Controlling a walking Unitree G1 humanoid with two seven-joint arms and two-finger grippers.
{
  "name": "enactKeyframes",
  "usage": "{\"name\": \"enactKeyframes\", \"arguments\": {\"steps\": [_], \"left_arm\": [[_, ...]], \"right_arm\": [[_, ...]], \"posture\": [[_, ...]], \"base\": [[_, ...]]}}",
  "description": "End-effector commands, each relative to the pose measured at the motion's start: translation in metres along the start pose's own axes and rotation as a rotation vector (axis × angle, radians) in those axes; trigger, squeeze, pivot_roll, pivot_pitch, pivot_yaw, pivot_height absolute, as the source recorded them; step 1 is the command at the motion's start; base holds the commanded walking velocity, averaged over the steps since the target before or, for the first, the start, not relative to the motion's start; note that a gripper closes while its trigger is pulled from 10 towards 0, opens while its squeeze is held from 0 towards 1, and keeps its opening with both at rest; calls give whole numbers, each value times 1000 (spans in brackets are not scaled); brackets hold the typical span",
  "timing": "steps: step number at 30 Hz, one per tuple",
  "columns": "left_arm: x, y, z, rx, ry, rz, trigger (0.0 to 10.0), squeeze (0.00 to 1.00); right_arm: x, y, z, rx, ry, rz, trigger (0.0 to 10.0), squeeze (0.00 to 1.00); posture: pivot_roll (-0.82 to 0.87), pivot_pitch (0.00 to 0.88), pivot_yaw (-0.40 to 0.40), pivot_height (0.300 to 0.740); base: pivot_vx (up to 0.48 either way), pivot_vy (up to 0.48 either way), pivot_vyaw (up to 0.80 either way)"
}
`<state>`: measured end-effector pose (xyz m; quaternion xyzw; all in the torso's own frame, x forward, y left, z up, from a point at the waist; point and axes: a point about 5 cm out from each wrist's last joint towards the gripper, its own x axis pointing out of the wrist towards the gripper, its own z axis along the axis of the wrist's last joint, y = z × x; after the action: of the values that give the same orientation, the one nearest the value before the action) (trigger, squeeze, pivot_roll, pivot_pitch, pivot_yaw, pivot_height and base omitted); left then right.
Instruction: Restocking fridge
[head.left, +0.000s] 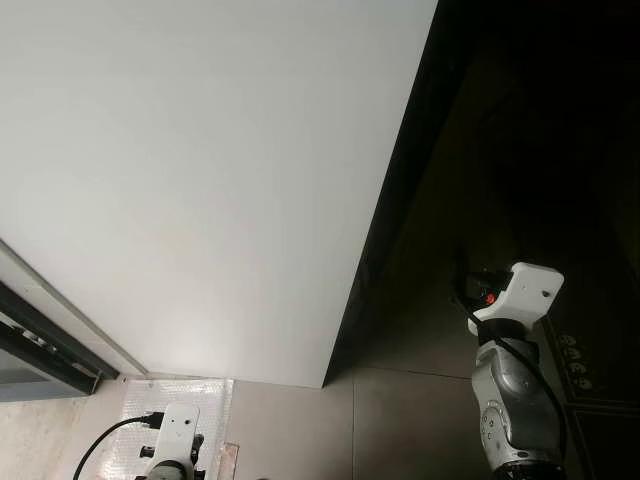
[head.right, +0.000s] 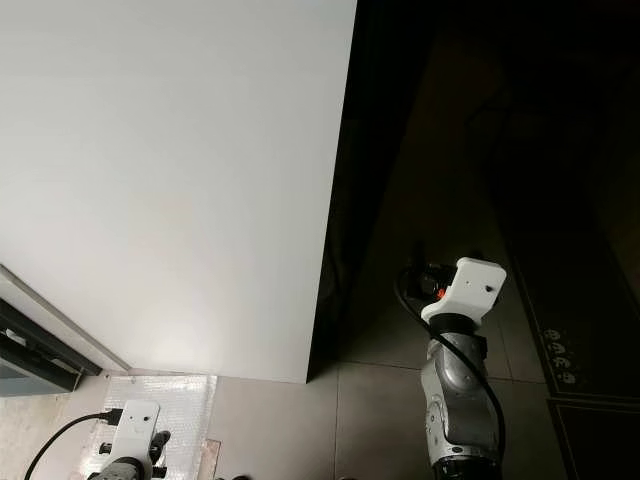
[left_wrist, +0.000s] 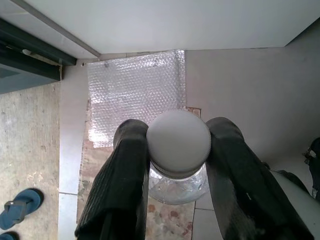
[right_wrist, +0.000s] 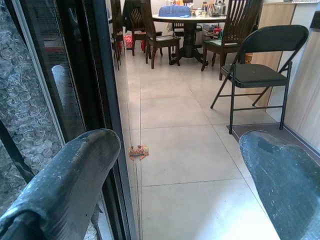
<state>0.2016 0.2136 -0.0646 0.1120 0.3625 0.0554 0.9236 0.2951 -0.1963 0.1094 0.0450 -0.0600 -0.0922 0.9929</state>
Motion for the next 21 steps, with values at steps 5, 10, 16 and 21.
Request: {"name": "enactKeyframes", "arguments": {"steps": [5,10,16,21], "left_arm": [[-2,-1,-6,5,17,-5,10000,0],[-2,-2,-5,5,14,-8,10000,0],[-2,-1,-6,5,19,-4,10000,0],[-2,0,-6,3,18,-1,10000,0]], "right_arm": [[1,-1,1,-17,4,7,10000,0],[2,0,1,-22,3,11,10000,0],[3,0,1,-26,1,17,10000,0],[3,0,2,-27,-1,17,10000,0]], "posture": [[-88,150,-54,740],[-86,144,-55,740],[-85,141,-55,740],[-85,143,-57,740]], "base": [[196,0,0],[266,0,0],[278,0,0],[278,0,0]]}}
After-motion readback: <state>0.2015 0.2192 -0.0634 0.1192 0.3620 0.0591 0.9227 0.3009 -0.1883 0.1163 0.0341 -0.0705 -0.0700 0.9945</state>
